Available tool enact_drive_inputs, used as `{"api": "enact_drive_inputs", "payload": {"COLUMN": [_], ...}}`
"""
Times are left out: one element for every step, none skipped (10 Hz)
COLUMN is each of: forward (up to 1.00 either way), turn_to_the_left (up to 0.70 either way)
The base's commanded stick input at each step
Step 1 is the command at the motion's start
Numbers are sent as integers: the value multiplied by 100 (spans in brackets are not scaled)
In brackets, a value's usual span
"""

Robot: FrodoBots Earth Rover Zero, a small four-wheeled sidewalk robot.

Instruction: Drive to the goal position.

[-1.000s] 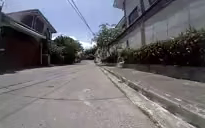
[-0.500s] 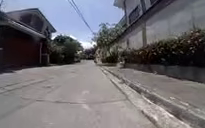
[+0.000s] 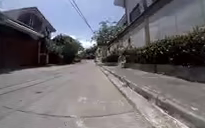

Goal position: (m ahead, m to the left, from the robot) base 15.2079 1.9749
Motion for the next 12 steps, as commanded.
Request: {"api": "enact_drive_inputs", "payload": {"forward": [100, 100, 100, 100, 100, 100, 100, 100, 100, 100, 100, 100], "turn_to_the_left": [11, 2, 2, 2, 2, 2, 2, 2, 2, 2, 2, -32]}}
